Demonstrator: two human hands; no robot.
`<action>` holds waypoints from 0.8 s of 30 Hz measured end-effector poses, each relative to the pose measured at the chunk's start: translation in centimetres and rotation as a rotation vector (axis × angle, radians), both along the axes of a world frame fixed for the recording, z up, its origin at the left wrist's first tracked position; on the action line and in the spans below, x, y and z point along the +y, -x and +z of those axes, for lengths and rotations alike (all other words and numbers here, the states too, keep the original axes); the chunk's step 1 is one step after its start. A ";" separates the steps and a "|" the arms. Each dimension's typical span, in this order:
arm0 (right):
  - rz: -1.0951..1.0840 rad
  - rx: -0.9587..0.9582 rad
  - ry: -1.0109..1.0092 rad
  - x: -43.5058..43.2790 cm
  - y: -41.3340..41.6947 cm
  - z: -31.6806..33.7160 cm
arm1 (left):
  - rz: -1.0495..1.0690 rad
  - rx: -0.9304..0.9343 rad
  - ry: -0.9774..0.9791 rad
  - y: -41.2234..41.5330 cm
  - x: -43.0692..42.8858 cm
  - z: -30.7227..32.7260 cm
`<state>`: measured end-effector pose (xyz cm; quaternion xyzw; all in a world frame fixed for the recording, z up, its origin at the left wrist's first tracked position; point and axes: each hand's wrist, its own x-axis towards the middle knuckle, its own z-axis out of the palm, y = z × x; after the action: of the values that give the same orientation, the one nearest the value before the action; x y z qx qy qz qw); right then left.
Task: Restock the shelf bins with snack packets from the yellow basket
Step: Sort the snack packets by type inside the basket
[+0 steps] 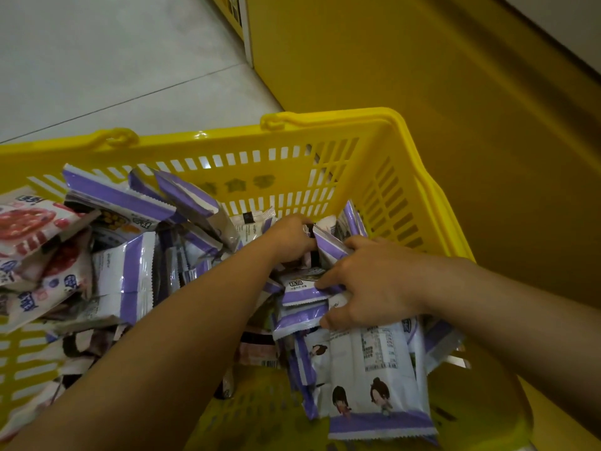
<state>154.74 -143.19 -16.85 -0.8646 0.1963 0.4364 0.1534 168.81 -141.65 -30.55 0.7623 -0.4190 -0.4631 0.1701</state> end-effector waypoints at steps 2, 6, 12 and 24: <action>0.004 0.002 0.002 0.0 0.0 0.0 | 0.020 0.017 0.044 -0.2 0.3 0.2; 0.002 -0.010 0.007 -0.1 0.1 -0.2 | 0.016 -0.116 0.163 -0.3 1.3 2.2; 0.000 0.002 0.027 0.3 -0.1 -0.2 | 0.131 -0.188 0.421 -0.8 5.7 7.8; -0.018 0.039 0.047 1.2 -0.7 0.2 | -0.955 -0.563 -0.081 -2.2 18.0 12.4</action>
<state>155.39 -142.02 -16.70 -0.8574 0.2176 0.4470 0.1330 171.01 -123.66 -18.17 0.5879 -0.7291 -0.2829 -0.2069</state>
